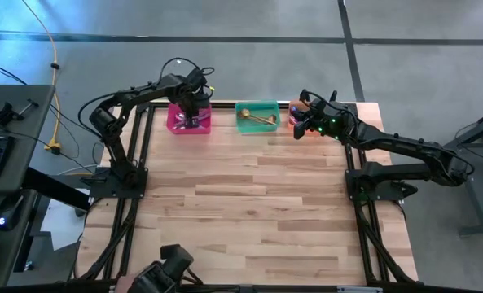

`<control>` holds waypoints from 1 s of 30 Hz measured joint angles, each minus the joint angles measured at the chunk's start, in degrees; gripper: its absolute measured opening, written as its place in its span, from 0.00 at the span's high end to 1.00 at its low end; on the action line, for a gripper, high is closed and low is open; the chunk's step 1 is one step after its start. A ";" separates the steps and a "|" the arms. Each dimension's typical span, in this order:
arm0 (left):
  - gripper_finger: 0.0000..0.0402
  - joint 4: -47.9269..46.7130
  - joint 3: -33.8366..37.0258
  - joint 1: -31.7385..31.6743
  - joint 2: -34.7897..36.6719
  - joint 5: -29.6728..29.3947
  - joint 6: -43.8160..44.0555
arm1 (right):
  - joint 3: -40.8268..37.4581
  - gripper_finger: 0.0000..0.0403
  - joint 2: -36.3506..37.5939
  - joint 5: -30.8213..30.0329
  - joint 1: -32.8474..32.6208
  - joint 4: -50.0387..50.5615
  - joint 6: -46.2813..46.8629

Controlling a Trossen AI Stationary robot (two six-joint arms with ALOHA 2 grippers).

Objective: Sort silverware by color (type)
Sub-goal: Put the purple spoon into the pink bin, then return to Home Position

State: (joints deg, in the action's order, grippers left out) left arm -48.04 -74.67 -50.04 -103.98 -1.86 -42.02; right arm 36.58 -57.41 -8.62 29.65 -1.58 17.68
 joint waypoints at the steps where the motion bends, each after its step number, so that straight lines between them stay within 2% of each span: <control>1: 0.94 0.12 0.00 0.00 0.41 0.25 0.27 | 0.00 1.00 0.01 0.00 0.00 0.01 -0.01; 10: 0.91 2.03 -0.02 -0.29 6.88 6.24 5.87 | 0.00 1.00 0.01 0.00 0.00 0.02 -0.31; 15: 0.95 5.69 1.38 -0.59 11.82 11.79 10.10 | 0.00 1.00 0.00 -0.02 0.00 0.02 -4.04; 20: 0.99 11.61 6.41 -0.57 17.25 17.72 14.96 | 0.00 1.00 0.02 0.01 -0.04 0.02 -0.88; 25: 1.00 19.42 13.33 -0.22 23.49 22.90 19.44 | 0.00 1.00 0.00 0.09 -1.51 -0.75 -4.99; 30: 1.00 27.73 20.39 0.44 29.79 28.20 24.67 | 0.00 1.00 0.04 0.13 -4.67 -8.24 -9.99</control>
State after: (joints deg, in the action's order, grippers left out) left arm -20.32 -54.28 -49.60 -74.19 26.34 -17.35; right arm 36.58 -57.36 -8.50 24.98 -9.82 7.69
